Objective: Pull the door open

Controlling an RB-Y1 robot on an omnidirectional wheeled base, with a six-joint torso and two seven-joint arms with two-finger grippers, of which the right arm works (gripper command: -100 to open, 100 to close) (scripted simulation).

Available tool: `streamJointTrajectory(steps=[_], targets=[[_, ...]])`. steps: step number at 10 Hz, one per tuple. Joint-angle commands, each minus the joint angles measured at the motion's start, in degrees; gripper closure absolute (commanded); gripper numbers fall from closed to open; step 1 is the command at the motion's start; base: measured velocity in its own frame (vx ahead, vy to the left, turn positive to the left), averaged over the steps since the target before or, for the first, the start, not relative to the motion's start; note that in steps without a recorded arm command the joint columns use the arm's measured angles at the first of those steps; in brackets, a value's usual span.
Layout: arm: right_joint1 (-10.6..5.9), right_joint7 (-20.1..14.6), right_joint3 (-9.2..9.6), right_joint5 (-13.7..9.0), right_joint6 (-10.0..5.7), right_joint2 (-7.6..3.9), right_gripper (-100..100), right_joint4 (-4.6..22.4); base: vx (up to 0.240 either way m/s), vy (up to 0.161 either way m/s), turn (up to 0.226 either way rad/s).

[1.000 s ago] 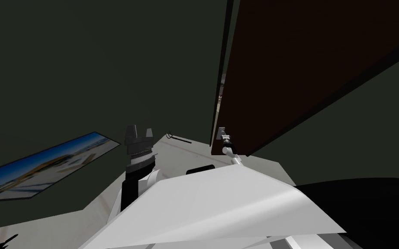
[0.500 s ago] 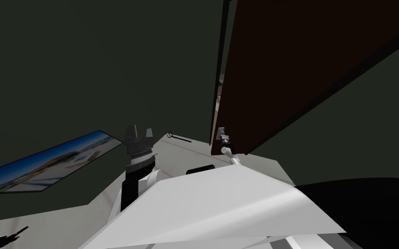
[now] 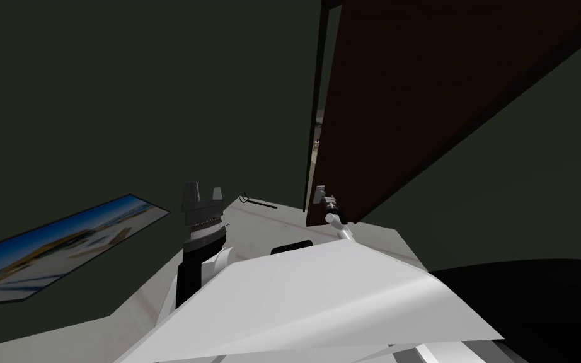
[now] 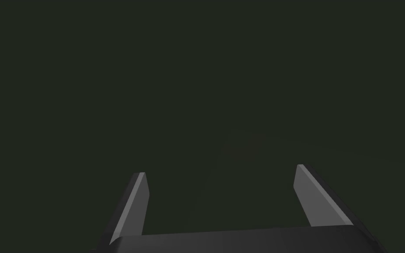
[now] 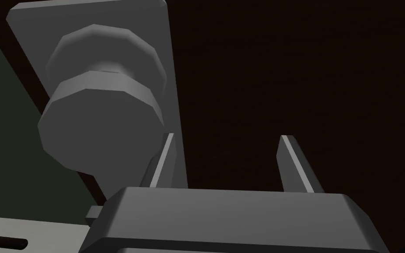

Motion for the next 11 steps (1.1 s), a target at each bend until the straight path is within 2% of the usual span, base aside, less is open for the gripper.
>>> streamJointTrajectory(steps=[1,2,4,5,6,7,11], targets=[[-1.17,0.35,0.12,-0.31,1.82,0.32,-100,-1.16,0.024,0.05,-0.058],[-1.67,0.65,-0.55,-0.76,3.41,0.07,-100,-1.54,0.03,0.064,-0.075],[-2.08,0.89,-1.1,-1.13,4.7,-0.13,-100,-1.85,0.015,0.053,-0.045],[-2.23,0.98,-1.3,-1.26,5.18,-0.21,-100,-1.97,0.009,0.038,-0.033],[-1.01,0.9,-1.65,-1.2,4.57,-0.53,-100,-1.17,0.01,-0.006,-0.056],[-1.01,0.9,-1.65,-1.2,4.57,-0.53,100,-1.17,0.007,-0.019,0.02],[-1.01,0.9,-1.65,-1.2,4.57,-0.53,100,-1.17,-0.004,0.003,0.002]])
